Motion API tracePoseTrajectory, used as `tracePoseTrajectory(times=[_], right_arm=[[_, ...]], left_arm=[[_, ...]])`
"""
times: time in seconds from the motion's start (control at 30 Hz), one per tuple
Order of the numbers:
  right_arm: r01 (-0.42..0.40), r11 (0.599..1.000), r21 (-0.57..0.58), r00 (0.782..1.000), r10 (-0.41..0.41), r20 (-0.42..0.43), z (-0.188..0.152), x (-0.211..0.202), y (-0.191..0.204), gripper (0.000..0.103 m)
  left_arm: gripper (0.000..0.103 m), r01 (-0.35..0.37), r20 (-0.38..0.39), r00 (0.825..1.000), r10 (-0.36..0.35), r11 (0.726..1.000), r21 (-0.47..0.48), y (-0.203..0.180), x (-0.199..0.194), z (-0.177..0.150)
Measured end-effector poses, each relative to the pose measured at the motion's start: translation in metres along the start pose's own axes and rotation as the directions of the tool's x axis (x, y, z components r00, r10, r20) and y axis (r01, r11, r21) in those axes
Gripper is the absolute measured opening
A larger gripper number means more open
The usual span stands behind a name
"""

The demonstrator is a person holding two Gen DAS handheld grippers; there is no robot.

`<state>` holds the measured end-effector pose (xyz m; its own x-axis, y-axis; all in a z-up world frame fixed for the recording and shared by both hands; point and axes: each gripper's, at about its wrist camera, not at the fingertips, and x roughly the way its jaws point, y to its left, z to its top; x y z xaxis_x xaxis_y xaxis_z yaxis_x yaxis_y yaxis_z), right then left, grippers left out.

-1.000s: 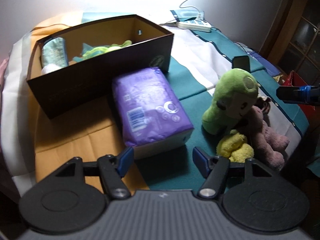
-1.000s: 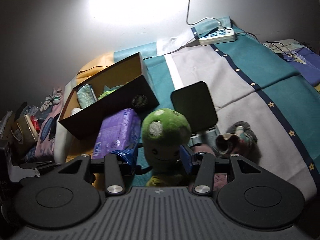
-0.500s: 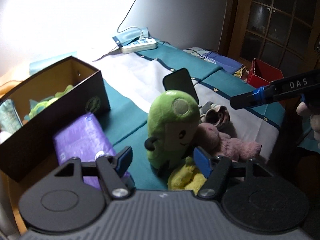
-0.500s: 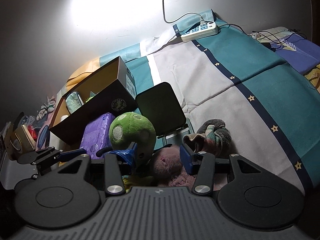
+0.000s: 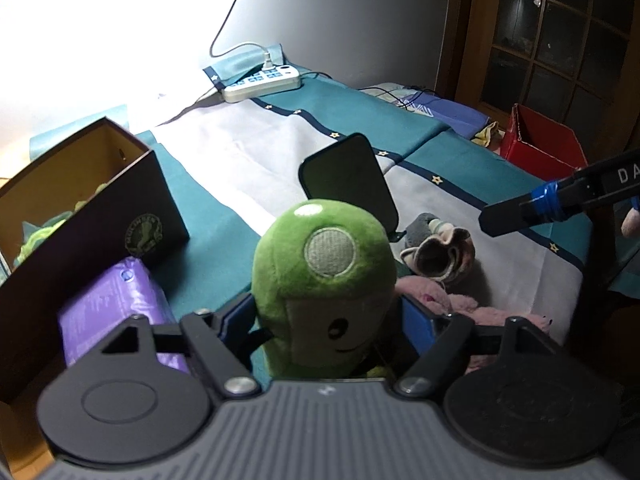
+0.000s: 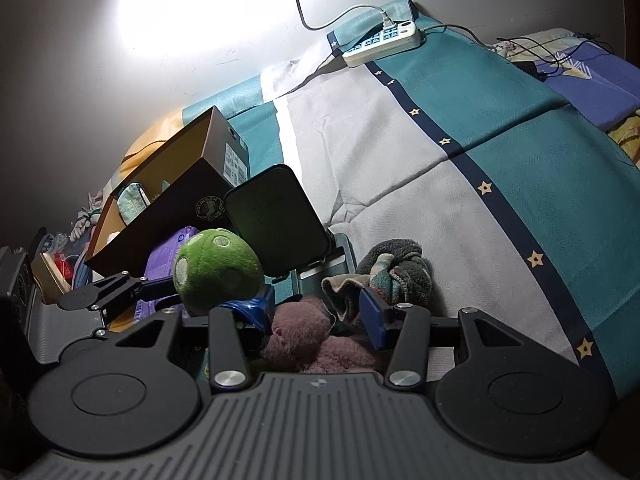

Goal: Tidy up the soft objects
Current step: 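Grasp the green plush toy with the left gripper, then grasp the grey knitted sock with the right gripper while the left gripper holds the plush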

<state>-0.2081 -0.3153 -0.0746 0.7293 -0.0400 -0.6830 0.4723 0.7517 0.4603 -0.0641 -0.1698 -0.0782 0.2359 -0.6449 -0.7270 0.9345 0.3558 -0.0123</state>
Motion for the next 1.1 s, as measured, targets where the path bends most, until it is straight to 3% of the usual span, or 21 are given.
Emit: tracePoseTrajectory(times=[0.17, 0.2, 0.57, 0.9, 1.1], right_arm=[[0.007, 1.000, 0.015, 1.000, -0.007, -0.011, 0.003, 0.003, -0.010, 0.031], [0.009, 1.000, 0.018, 1.000, -0.009, -0.015, 0.003, 0.004, -0.011, 0.031], [0.045, 0.997, 0.060, 0.999, -0.043, -0.026, 0.007, 0.013, -0.022, 0.031], [0.128, 0.961, 0.246, 0.991, -0.116, -0.066, 0.011, 0.043, -0.051, 0.031], [0.082, 0.920, 0.383, 0.995, -0.051, -0.090, 0.009, 0.058, -0.062, 0.033]], left_arm=[[0.081, -0.011, -0.010, 1.000, 0.011, 1.000, -0.001, -0.004, 0.009, -0.004], [0.070, -0.012, -0.003, 1.000, 0.012, 1.000, 0.000, -0.004, 0.009, -0.005], [0.065, -0.057, 0.081, 0.995, 0.061, 0.997, -0.050, 0.003, -0.015, -0.009], [0.065, -0.080, 0.189, 0.974, 0.121, 0.974, -0.214, 0.040, -0.074, -0.002], [0.065, -0.101, 0.211, 0.962, 0.172, 0.945, -0.311, 0.057, -0.105, -0.009]])
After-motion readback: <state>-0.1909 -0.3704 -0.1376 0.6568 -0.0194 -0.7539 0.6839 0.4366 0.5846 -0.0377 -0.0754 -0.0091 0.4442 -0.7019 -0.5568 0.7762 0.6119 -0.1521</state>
